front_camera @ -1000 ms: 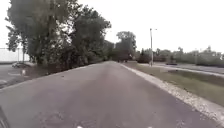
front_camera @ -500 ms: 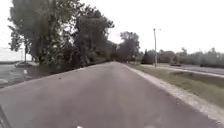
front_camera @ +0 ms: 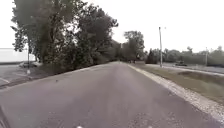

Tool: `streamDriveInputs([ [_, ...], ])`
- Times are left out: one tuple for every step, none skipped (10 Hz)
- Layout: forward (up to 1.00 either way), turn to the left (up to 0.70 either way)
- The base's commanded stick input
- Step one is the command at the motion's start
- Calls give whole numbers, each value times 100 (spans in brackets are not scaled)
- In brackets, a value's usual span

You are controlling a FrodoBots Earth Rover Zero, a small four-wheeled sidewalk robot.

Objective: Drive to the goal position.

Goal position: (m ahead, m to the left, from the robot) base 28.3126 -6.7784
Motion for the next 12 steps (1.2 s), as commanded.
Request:
streamDriveInputs([
  [100,-4],
  [100,-4],
  [100,-4],
  [100,-4],
  [100,-4],
  [100,-4],
  [100,-4],
  [100,-4],
  [100,-4],
  [100,-5],
  [100,-7],
  [100,-7],
])
